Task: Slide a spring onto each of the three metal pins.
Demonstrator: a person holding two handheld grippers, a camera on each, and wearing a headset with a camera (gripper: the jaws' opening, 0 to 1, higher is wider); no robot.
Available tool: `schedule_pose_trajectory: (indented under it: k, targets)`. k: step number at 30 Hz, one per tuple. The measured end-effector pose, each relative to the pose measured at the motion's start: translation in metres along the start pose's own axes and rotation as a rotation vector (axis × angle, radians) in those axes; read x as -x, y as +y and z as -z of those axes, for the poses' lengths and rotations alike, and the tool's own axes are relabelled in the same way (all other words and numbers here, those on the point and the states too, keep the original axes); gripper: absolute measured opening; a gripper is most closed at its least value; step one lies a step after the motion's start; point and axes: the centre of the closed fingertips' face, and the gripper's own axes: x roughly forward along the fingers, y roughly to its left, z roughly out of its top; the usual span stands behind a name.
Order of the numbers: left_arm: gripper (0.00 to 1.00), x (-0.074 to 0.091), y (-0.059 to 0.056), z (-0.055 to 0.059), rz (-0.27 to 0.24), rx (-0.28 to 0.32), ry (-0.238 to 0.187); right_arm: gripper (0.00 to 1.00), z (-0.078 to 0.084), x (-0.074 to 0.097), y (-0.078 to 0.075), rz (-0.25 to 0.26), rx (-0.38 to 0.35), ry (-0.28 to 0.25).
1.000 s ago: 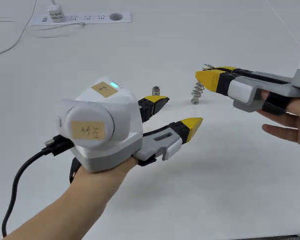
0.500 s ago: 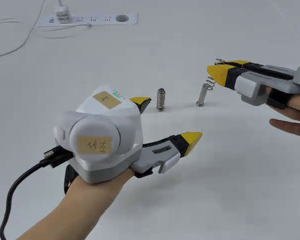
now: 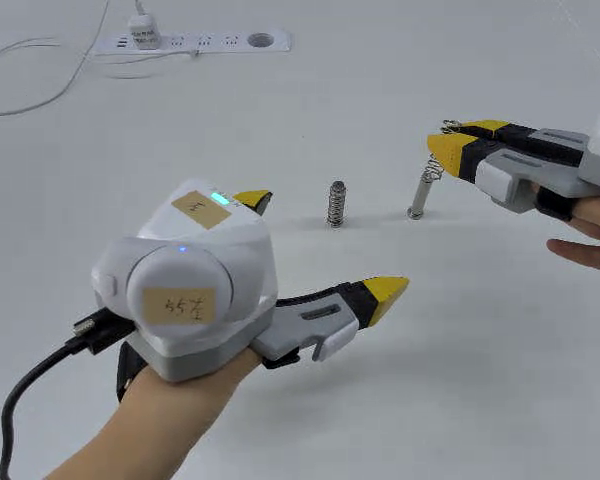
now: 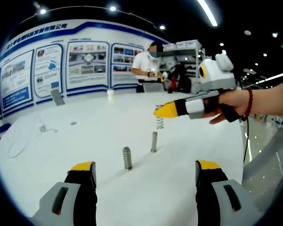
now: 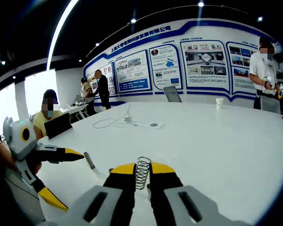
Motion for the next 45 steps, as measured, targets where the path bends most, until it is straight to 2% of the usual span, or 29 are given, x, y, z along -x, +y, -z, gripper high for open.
schedule_pose_trajectory:
  k: [7,12,18,27,35,45]
  targets:
    - [0.95,0.007,0.01,-0.002,-0.038,0.006,-0.012,0.12,0.001,-0.005,-0.002,-0.001,0.031,-0.002]
    - [0.99,0.014,0.022,-0.003,-0.084,0.004,-0.021,0.12,0.004,-0.009,-0.006,0.007,0.041,0.004]
    - [1.0,0.022,0.033,-0.002,-0.119,0.027,-0.026,0.12,0.009,-0.012,-0.008,0.016,0.047,0.007]
    - [1.0,0.03,0.044,0.005,-0.141,0.055,-0.016,0.12,0.014,-0.013,-0.014,0.047,0.049,0.003]
    - [0.98,0.034,0.05,0.009,-0.158,0.09,-0.012,0.12,0.015,-0.015,-0.014,0.049,0.01,-0.007]
    - [0.95,0.036,0.051,0.013,-0.164,0.099,-0.003,0.12,0.02,-0.013,-0.008,0.049,0.018,0.007]
